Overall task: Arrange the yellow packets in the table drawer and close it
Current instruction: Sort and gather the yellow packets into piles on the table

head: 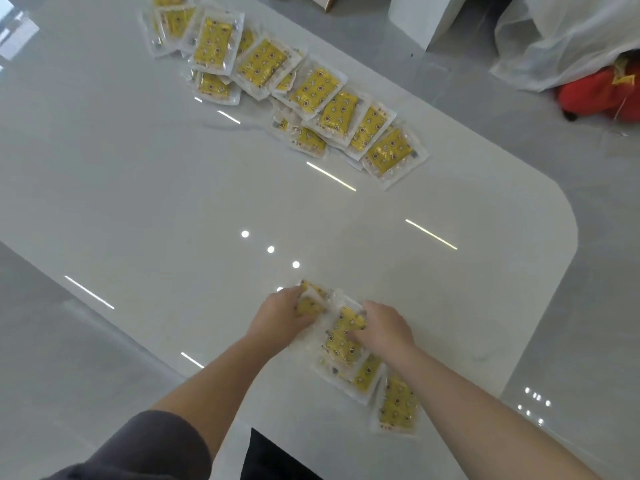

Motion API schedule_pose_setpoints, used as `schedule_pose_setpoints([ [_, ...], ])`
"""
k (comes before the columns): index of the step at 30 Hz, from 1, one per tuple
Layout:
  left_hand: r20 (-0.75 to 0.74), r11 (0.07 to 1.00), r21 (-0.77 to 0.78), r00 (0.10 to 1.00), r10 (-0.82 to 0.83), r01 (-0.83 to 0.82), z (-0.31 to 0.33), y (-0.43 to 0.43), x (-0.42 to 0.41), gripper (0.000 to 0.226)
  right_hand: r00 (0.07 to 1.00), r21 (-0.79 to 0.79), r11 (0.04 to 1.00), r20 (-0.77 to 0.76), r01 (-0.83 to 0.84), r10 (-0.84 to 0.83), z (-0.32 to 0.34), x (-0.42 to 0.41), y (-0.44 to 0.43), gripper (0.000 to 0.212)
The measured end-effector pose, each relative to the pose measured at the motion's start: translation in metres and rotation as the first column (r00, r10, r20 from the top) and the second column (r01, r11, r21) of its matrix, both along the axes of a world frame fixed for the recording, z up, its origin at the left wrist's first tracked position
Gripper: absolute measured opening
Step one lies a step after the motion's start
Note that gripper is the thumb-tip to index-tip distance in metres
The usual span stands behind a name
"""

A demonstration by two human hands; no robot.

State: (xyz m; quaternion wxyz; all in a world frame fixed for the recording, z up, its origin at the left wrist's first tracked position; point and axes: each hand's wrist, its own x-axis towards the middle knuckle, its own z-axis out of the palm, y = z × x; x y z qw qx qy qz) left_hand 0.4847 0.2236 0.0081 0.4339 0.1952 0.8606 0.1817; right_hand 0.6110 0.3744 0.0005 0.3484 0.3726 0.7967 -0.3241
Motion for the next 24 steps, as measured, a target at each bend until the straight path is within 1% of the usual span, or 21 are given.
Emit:
schedule_pose_setpoints([
  [2,0.047,0.993,0.008,0.992,0.114,-0.114,0.003,0.004,-0.011,0.025,0.998,-0.1,0.993,-0.009,0.068,-0.069,-0.001,-0.005,0.012,0.04],
  [4,0.067,0.987,0.014,0.985,0.157,-0.158,0.005,0.011,-0.025,0.029,0.988,-0.184,0.972,-0.032,0.144,-0.152,0.001,-0.011,0.027,0.037],
  [6,0.1,0.98,0.032,0.976,0.194,-0.199,0.008,0.023,-0.044,0.031,0.967,-0.261,0.938,-0.056,0.226,-0.249,0.003,-0.019,0.044,0.041],
  [8,0.127,0.966,0.059,0.962,0.242,-0.251,0.012,0.038,-0.063,0.036,0.916,-0.357,0.867,-0.069,0.347,-0.395,0.008,-0.027,0.064,0.046],
  [11,0.159,0.934,0.115,0.934,0.319,-0.339,0.015,0.062,-0.091,0.052,0.805,-0.496,0.717,-0.056,0.49,-0.59,0.019,-0.046,0.094,0.025],
  [13,0.125,0.921,0.142,0.93,0.347,-0.363,0.019,0.079,-0.113,0.051,0.707,-0.55,0.603,-0.032,0.578,-0.707,0.024,-0.065,0.111,0.017],
  [15,0.07,0.903,0.193,0.923,0.378,-0.384,0.02,0.096,-0.139,0.036,0.572,-0.59,0.471,-0.019,0.656,-0.82,0.025,-0.085,0.129,0.015],
  [17,0.09,0.854,0.266,0.893,0.44,-0.448,0.02,0.111,-0.163,0.026,0.454,-0.627,0.361,-0.013,0.69,-0.891,0.025,-0.105,0.143,0.018],
  [19,0.116,0.808,0.319,0.866,0.486,-0.496,0.023,0.125,-0.183,0.022,0.329,-0.683,0.244,-0.006,0.688,-0.944,0.028,-0.124,0.154,0.019],
  [22,0.114,0.758,0.396,0.847,0.52,-0.519,0.033,0.151,-0.215,0.012,0.122,-0.771,0.068,0.012,0.633,-0.993,0.035,-0.155,0.168,0.019],
  [23,0.103,0.744,0.409,0.837,0.537,-0.528,0.035,0.16,-0.227,0.016,0.051,-0.79,0.017,0.019,0.613,-0.998,0.036,-0.166,0.172,0.018],
  [24,0.079,0.735,0.418,0.827,0.556,-0.534,0.037,0.17,-0.24,0.025,-0.01,-0.798,-0.025,0.024,0.602,-1.0,0.036,-0.178,0.176,0.015],
])
